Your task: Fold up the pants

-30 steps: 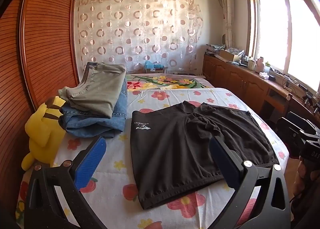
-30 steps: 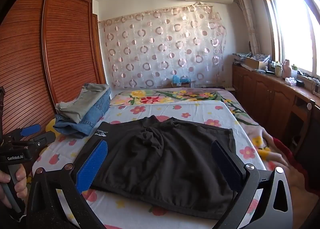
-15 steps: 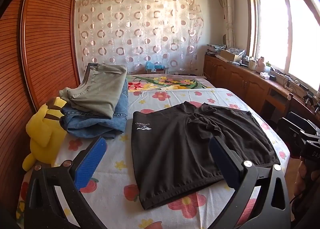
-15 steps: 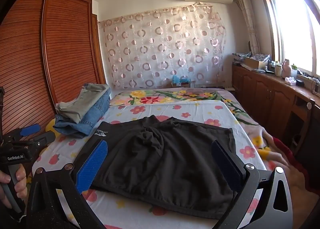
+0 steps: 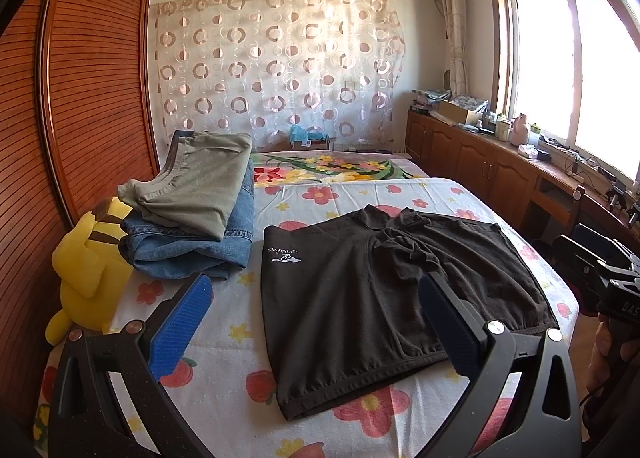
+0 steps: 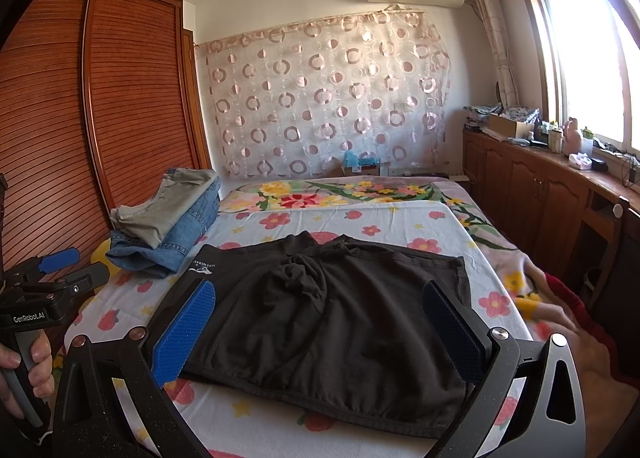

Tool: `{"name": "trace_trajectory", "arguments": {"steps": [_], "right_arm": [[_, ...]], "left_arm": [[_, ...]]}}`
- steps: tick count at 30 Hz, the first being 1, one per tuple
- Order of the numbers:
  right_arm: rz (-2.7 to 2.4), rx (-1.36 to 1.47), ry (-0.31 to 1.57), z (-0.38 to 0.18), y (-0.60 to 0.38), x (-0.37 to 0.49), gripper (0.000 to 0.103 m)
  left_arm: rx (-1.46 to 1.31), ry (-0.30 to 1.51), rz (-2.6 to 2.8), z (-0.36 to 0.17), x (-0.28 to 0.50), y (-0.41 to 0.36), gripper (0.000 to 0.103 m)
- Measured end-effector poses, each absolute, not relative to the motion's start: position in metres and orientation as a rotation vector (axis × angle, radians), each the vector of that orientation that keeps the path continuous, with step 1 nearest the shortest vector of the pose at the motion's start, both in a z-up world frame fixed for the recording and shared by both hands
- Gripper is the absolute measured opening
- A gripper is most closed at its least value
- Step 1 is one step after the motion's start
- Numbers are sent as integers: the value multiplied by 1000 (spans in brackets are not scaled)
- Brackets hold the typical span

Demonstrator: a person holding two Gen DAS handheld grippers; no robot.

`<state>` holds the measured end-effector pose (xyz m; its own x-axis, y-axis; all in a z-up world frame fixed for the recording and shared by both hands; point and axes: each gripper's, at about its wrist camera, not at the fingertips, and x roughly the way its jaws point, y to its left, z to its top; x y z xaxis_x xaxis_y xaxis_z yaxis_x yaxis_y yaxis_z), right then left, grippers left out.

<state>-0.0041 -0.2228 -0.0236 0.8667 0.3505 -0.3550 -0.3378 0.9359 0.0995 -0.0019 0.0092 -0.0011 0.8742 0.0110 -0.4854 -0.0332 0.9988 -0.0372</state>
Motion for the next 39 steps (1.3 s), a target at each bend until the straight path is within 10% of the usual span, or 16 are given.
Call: {"name": "trace_trajectory", "arguments": {"steps": [39], "right_arm": [[360,37,378,-24,-221,-5,103]], "left_arm": [[-36,492,27,14,-3,4,103]]}}
